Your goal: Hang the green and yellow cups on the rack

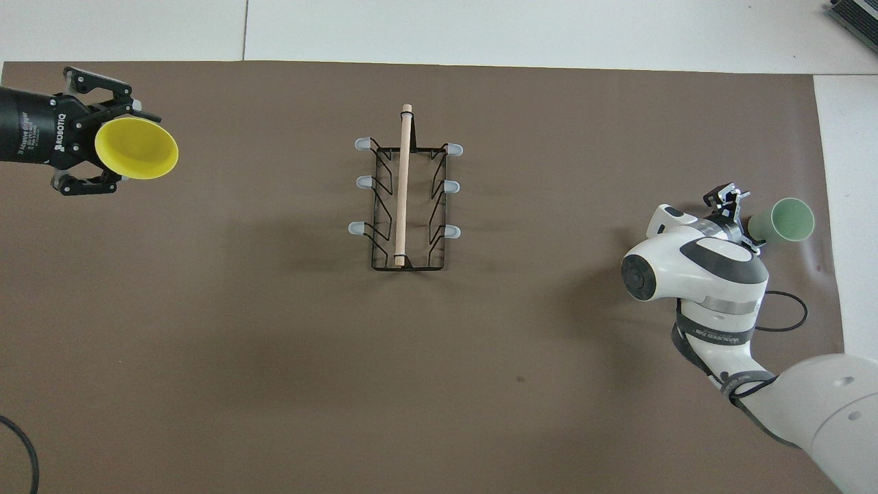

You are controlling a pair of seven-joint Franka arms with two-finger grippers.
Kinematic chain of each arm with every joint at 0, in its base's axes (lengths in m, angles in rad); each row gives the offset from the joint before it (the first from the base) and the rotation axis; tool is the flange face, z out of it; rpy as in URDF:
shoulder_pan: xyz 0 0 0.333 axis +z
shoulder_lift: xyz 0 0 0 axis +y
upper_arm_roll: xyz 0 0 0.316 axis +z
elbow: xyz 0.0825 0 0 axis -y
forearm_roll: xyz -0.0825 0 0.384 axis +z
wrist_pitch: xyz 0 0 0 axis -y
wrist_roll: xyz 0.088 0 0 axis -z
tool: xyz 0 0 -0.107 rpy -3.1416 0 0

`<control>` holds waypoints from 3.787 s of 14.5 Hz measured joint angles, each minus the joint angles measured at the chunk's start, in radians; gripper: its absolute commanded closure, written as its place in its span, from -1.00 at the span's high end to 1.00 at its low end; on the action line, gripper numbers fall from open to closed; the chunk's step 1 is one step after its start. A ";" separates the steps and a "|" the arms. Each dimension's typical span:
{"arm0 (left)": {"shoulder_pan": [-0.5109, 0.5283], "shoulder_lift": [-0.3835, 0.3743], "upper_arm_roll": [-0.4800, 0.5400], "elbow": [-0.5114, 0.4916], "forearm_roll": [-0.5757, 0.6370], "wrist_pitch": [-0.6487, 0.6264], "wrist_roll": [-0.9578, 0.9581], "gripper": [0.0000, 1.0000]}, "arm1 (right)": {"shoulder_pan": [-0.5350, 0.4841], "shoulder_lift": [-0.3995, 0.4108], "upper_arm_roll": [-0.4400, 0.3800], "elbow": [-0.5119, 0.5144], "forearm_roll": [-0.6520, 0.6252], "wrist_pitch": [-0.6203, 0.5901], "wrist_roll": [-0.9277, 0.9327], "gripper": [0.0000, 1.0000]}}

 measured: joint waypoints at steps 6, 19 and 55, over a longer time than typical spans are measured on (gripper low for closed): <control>-0.001 -0.013 -0.112 -0.034 0.152 0.180 0.032 -1.00 | -0.002 0.001 -0.001 -0.014 -0.028 0.000 0.015 1.00; -0.004 -0.061 -0.333 -0.282 0.159 0.626 0.230 -1.00 | -0.051 0.001 -0.002 -0.032 -0.127 0.003 0.019 1.00; -0.029 0.019 -0.682 -0.498 -0.671 1.497 1.278 -1.00 | -0.113 -0.255 0.038 0.027 0.924 0.148 -0.556 -0.68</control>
